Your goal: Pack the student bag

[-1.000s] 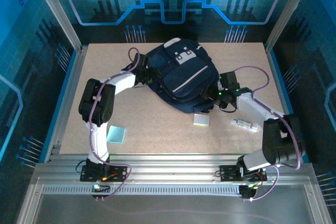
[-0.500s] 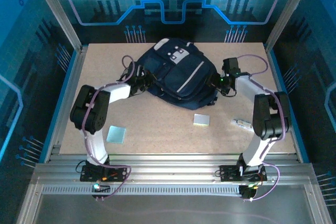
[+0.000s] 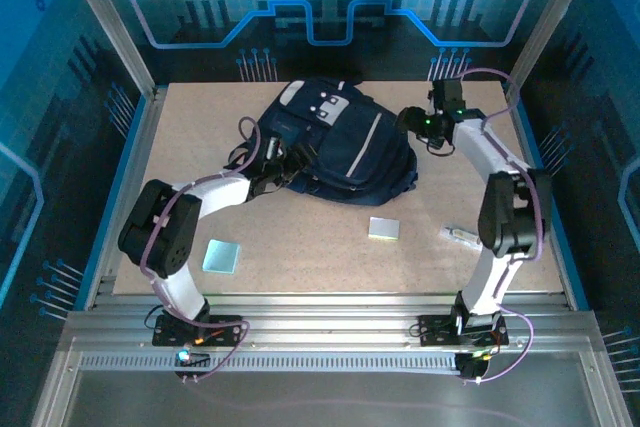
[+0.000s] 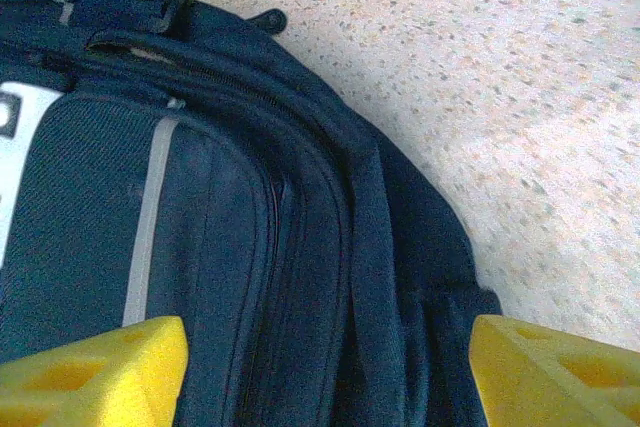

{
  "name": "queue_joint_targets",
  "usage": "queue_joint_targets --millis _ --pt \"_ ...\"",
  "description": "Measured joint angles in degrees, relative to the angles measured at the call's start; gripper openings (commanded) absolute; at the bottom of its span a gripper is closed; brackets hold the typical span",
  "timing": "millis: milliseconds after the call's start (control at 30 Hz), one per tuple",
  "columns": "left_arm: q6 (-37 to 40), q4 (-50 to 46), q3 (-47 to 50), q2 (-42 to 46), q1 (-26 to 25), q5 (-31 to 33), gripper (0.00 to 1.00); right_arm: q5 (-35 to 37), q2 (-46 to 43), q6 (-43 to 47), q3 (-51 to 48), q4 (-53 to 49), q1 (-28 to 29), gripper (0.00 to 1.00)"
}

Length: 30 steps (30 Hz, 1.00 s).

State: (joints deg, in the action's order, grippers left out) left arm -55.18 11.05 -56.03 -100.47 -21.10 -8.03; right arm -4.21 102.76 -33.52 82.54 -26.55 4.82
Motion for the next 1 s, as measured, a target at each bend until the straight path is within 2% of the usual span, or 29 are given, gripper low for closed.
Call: queue_joint_targets --millis 67,133,167,267,433,633,833,1000 --pt "-1.07 0.13 -0.2 -1.6 -0.02 -0.63 0.73 0.52 -5.44 0.39 -3.19 -1.05 0.11 0.76" --pt "-1.95 0.04 -0.85 -3.76 -0.02 -0.81 0.68 1.07 -10.99 0.57 -6.4 -1.4 0.44 0.76" --pt "-2.08 -0.02 -1.33 -4.98 0.0 -0.79 0.61 1.27 -13.68 0.57 -7.91 -1.55 0.83 0.76" --pt "-2.1 -0.11 -2.75 -6.93 0.15 -0.68 0.28 2.23 -20.74 0.52 -12.39 -1.81 3.41 0.76" --pt "-2.49 0.11 -4.52 -7.5 0.26 -0.39 0.0 2.01 -28.11 -0.68 -19.67 -1.42 11.43 0.74" --pt "-3.65 1.05 -4.63 -7.45 0.22 -0.11 0.0 0.5 -27.87 -3.91 -25.83 3.61 22.6 0.69" --pt "-7.93 1.75 -2.67 -3.74 -0.9 1.84 0.0 1.11 -18.18 -6.19 -24.61 10.82 30.95 0.56" --pt "-11.93 1.42 -1.92 -0.11 -2.43 2.93 0.0 3.04 -10.75 -9.44 -22.03 16.24 34.32 0.48"
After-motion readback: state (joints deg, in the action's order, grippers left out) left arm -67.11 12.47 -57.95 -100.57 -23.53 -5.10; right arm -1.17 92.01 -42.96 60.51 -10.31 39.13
